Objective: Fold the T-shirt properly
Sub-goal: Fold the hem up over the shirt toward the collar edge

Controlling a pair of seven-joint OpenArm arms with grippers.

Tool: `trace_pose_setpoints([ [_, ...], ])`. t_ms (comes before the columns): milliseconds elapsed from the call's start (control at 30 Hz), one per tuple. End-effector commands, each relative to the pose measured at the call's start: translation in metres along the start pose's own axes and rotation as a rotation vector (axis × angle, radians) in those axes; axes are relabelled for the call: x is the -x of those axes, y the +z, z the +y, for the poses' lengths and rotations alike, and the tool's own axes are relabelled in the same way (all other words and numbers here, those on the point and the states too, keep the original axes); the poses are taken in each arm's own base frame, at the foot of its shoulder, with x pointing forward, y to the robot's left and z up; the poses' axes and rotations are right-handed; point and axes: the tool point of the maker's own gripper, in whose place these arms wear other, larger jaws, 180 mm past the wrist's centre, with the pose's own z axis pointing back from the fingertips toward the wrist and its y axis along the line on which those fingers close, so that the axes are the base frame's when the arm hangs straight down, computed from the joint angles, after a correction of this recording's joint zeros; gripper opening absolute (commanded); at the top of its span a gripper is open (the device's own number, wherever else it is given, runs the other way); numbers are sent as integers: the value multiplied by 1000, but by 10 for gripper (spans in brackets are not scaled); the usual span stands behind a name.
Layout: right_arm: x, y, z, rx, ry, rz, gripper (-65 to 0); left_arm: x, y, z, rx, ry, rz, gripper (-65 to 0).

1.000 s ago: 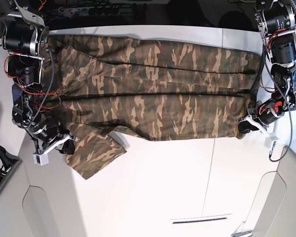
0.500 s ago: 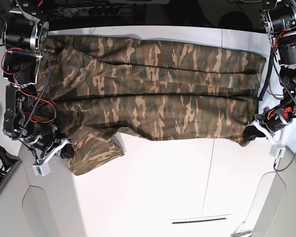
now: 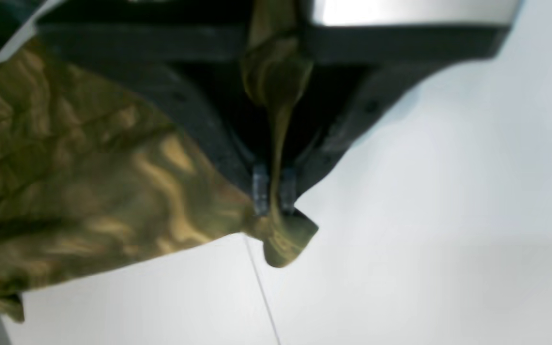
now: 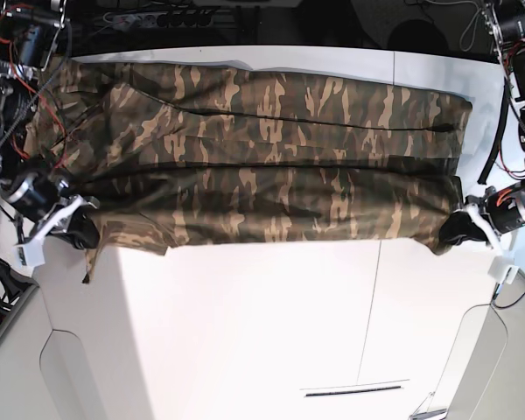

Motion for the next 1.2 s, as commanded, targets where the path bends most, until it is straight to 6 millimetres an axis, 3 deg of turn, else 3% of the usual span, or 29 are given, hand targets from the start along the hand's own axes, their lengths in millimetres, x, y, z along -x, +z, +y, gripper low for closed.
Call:
trace_pose_setpoints([
  [0,-19,11,2,-11,19,-64,-650,-21,12,-1,4,-41,-56,-650],
  [200,-11,42,14,-43,11,-70,-650,-21,29,-14,-1,-146,-31,-650],
  [433,11,66,26,-52,14,-34,-650,1,36,-25,6,-197,45,-650],
  [800,69,84,33,-47,-33,100,-650,46,39,-24,9,-169,168,-650],
  [1167,116,100,31,-7,-58,222,-650,72,42,-24,12,-150,239,-650],
])
